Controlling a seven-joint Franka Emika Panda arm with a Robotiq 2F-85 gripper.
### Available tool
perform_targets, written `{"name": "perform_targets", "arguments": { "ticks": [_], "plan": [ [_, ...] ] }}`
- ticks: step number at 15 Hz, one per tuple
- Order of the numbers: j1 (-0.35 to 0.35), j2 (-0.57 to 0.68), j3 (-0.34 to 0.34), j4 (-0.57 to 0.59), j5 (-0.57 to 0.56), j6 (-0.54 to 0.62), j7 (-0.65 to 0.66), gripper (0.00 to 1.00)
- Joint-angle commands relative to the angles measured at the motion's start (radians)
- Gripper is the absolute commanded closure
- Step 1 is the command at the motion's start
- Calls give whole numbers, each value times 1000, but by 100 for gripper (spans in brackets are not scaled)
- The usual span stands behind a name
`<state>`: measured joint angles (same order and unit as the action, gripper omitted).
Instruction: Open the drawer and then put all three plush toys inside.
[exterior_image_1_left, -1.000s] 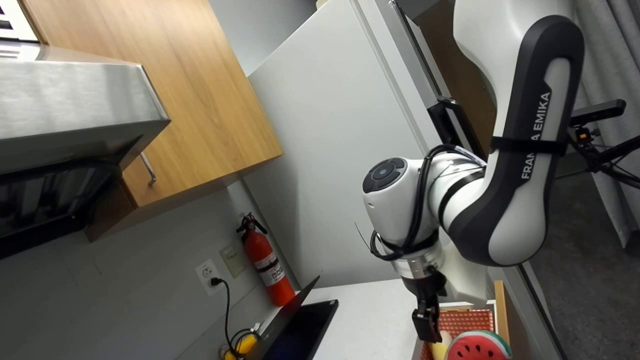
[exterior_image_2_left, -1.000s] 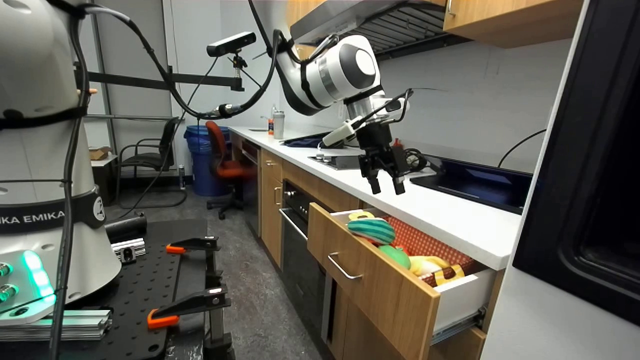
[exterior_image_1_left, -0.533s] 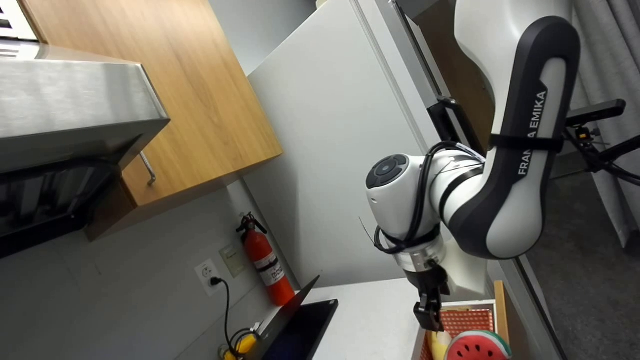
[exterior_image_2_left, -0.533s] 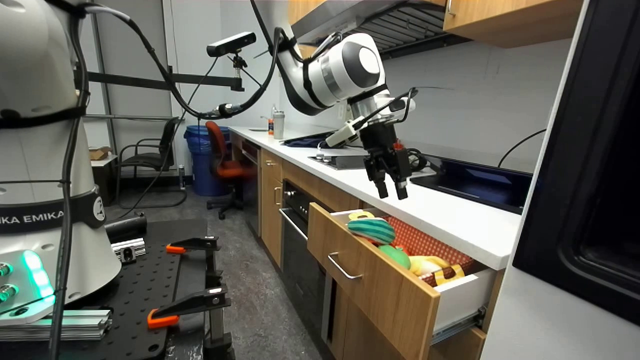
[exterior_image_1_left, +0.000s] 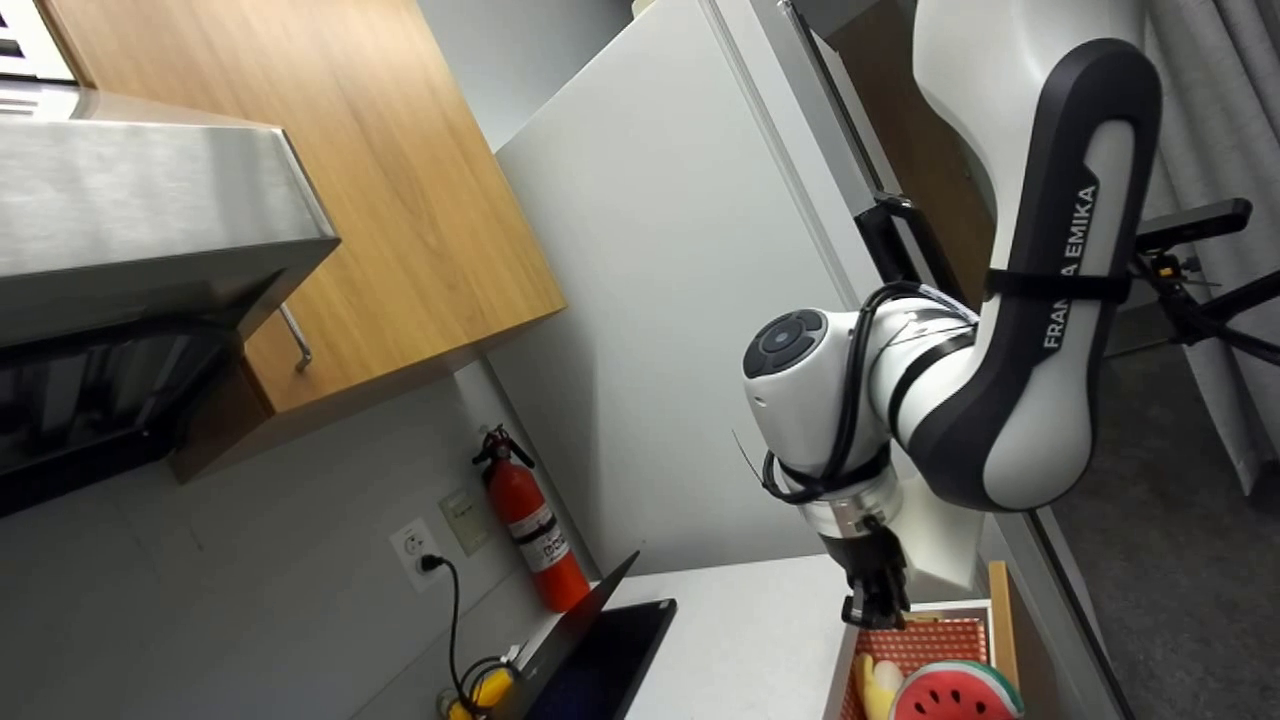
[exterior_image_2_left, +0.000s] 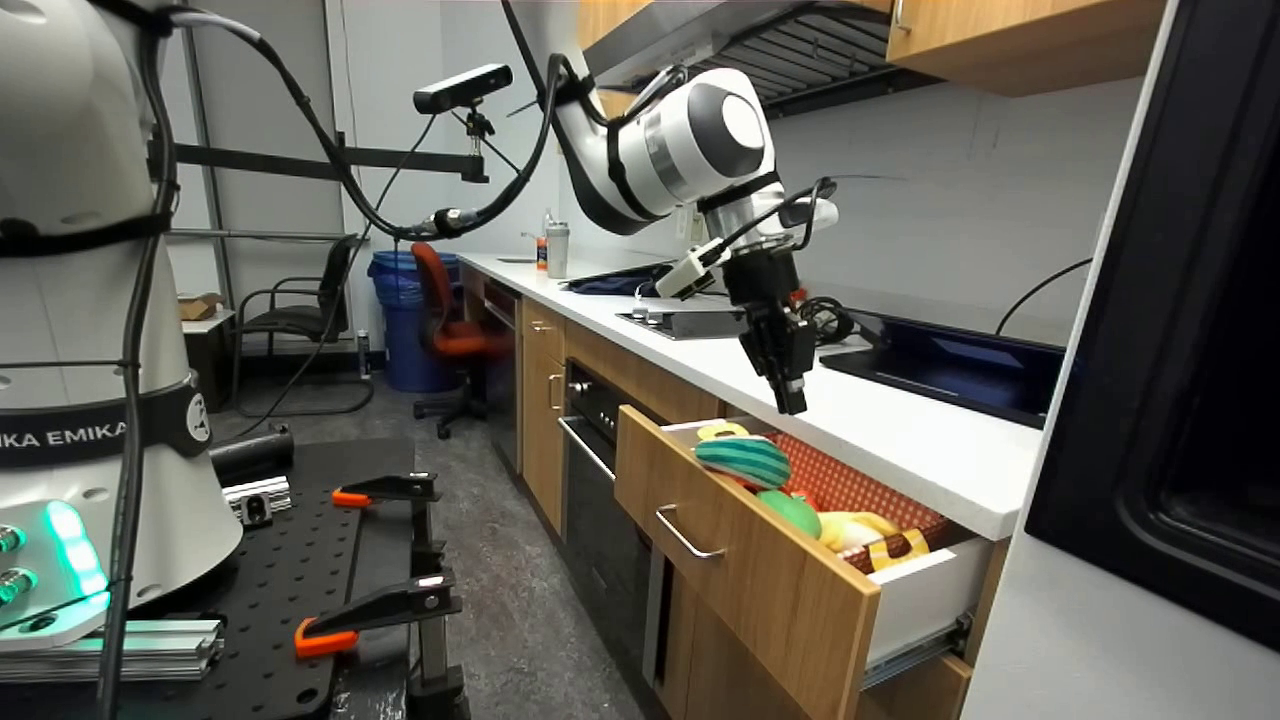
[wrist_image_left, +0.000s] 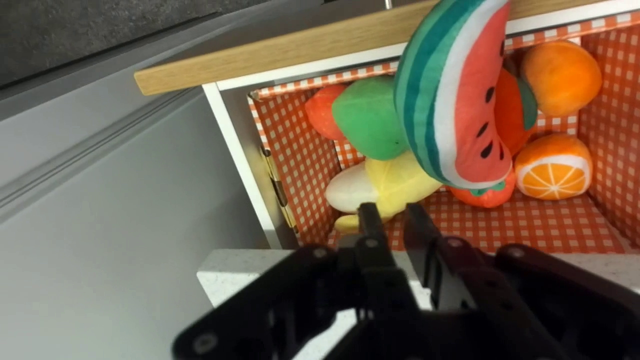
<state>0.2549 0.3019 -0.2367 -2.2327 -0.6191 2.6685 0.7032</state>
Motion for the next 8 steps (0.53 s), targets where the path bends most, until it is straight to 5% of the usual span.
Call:
{"name": "perform_targets", "arguments": {
  "ticks": [1,8],
  "plan": [
    [-12,-42,-2,-47,-60,-26,73,100],
    [-31,-50,7,-95,-81,-34,118,100]
  ]
}}
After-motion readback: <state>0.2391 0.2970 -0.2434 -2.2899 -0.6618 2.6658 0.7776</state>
